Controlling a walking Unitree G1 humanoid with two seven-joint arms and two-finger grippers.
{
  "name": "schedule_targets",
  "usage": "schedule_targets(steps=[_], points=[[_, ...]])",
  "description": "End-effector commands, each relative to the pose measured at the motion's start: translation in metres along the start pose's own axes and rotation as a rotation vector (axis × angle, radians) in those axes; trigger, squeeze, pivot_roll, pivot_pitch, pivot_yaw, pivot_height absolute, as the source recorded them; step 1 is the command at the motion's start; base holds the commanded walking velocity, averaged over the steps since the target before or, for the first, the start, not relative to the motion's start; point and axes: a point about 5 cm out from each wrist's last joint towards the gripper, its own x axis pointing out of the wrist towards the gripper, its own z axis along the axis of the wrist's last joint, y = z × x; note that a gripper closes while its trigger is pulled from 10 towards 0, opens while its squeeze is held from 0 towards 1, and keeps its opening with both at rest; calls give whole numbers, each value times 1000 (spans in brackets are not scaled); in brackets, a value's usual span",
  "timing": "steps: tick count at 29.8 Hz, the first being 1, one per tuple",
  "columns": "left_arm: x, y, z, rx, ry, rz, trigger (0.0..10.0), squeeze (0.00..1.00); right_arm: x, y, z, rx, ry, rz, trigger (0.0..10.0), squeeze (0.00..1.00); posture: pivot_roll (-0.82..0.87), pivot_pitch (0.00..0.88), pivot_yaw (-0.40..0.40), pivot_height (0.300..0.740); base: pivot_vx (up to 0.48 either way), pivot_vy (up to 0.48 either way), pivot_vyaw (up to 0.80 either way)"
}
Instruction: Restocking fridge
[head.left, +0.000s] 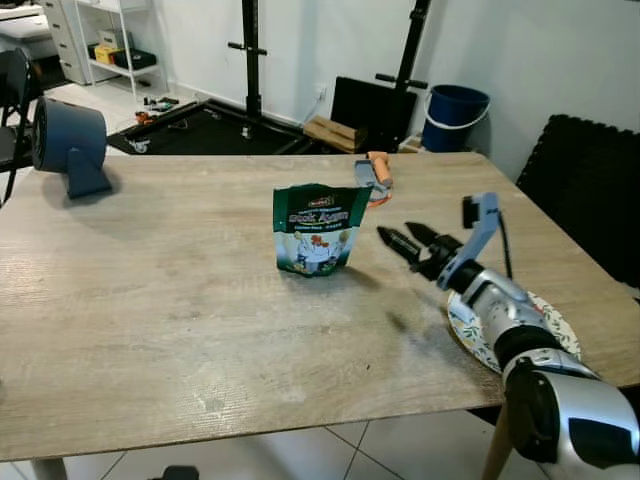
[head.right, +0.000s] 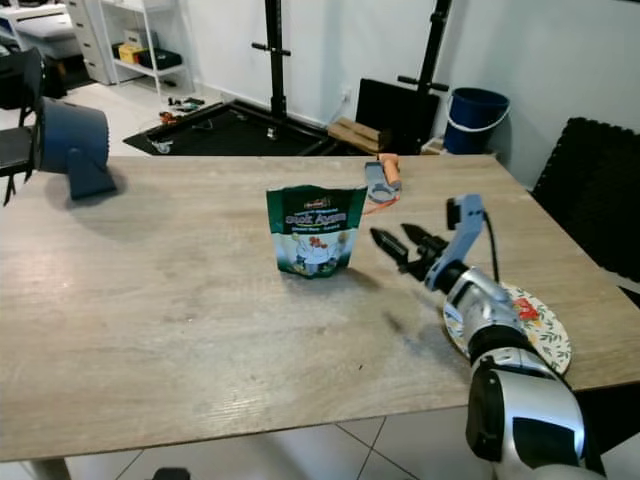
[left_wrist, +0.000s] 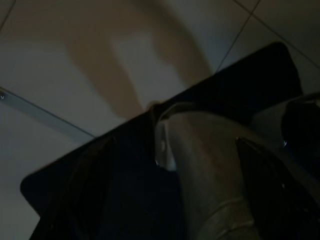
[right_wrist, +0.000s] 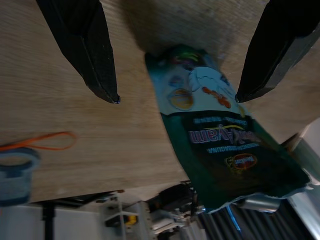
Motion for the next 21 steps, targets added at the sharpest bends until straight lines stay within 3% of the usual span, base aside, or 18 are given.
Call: schedule_targets(steps=[1, 11, 15, 21], points=[[-11, 9, -29, -9, 105, 16, 10000, 0, 1, 2, 0, 26, -11, 28, 10000, 0, 48, 127, -57, 740, 0, 0, 0], [-16, 18, -28, -30, 53, 31, 10000, 0, 7, 6, -1, 32, -18, 35, 10000, 0, 91, 173, -51, 740, 0, 0, 0], [-25, 25, -40, -12, 57, 22, 10000, 0, 15, 10, 6, -51, -13, 26, 10000, 0, 110, 228, -35, 740, 0, 0, 0], [-29, 33, -36, -4, 24, 42, 10000, 0, 21, 14, 17, -122, -36, 38, 10000, 0, 125, 253, -34, 740, 0, 0, 0]])
